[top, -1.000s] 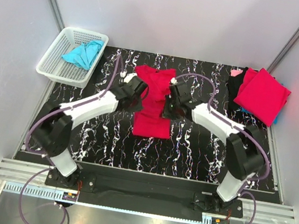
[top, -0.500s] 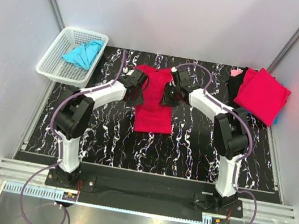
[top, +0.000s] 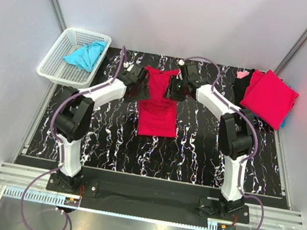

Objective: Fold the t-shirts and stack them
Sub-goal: Fold the tshirt

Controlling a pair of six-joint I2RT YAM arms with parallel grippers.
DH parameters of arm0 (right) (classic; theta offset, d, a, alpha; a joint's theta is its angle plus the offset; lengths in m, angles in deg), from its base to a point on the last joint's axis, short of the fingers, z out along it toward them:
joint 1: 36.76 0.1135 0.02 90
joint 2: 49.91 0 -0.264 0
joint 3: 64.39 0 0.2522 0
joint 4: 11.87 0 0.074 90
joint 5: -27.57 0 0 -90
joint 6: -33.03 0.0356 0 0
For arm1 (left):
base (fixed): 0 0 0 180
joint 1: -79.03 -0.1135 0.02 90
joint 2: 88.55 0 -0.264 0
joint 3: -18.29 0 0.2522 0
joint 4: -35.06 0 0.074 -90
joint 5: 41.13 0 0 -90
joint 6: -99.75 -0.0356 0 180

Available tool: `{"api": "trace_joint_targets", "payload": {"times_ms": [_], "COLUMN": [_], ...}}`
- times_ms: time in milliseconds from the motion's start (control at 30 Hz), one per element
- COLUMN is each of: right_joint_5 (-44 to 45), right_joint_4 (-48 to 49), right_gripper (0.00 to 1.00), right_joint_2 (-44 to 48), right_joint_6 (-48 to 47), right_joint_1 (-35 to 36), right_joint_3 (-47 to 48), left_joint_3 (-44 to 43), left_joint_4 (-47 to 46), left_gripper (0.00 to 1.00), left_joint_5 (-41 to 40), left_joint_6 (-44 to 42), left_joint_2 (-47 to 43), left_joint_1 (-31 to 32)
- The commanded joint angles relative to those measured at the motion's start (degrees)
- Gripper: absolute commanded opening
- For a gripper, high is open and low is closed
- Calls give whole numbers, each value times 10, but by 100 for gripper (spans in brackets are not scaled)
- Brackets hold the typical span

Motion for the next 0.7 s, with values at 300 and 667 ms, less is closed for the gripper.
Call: {"api": "trace_joint_targets", "payload": {"times_ms": [300,667], "right_joint_5": [7,-6], "right_joint_4": [-48,-38], "right_gripper": [46,46], "right_joint_2": [56,144], "right_joint_6": [-13,13], "right_joint_1": [-9,-9], "right_joint_3": [-4,-113], "left_joint_3": [61,112], "left_joint_4": [-15,-8], "left_gripper": [76,76], "left_joint_5": [9,151], "left_joint_6": [-17,4], "left_joint_2": [-182,-156], "left_joint_1": [-13,-13]}}
